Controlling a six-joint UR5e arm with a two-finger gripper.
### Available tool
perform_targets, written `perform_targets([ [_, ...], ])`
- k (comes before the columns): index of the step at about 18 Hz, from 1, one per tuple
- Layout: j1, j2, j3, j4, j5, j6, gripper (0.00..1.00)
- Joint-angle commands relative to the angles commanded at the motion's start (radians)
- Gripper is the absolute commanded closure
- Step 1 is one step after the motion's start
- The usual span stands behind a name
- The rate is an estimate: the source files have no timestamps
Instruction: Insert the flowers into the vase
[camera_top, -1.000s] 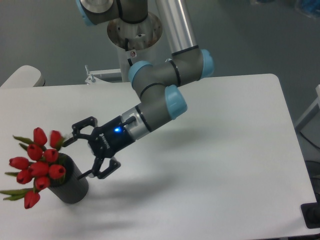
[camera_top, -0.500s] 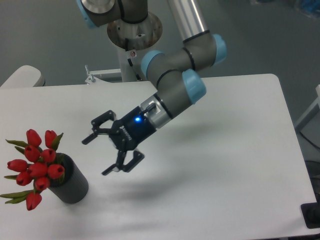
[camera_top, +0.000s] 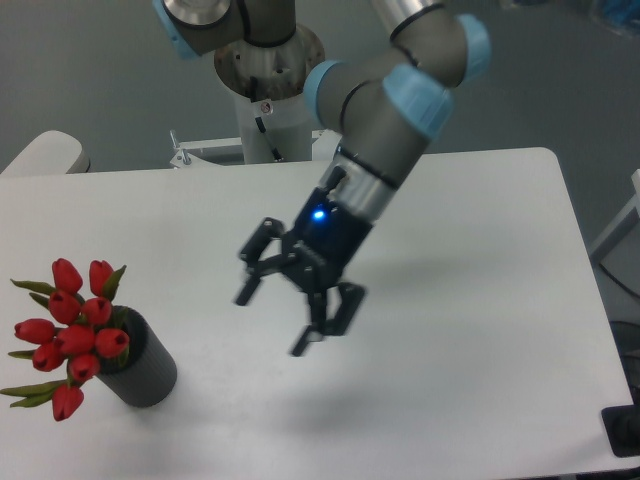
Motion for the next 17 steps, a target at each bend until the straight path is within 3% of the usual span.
perform_targets([
  [4, 0.026, -0.015, 0.046, -0.052, 0.147, 0.168, 0.0],
  [11, 0.086, -0.04, 0.14, -0.215, 0.38, 0.558, 0.0],
  [14, 0.089, -0.041, 0.138, -0.229, 0.475, 0.704, 0.0],
  [17, 0.086, -0.038, 0.132, -0.233, 0.483, 0.704, 0.0],
])
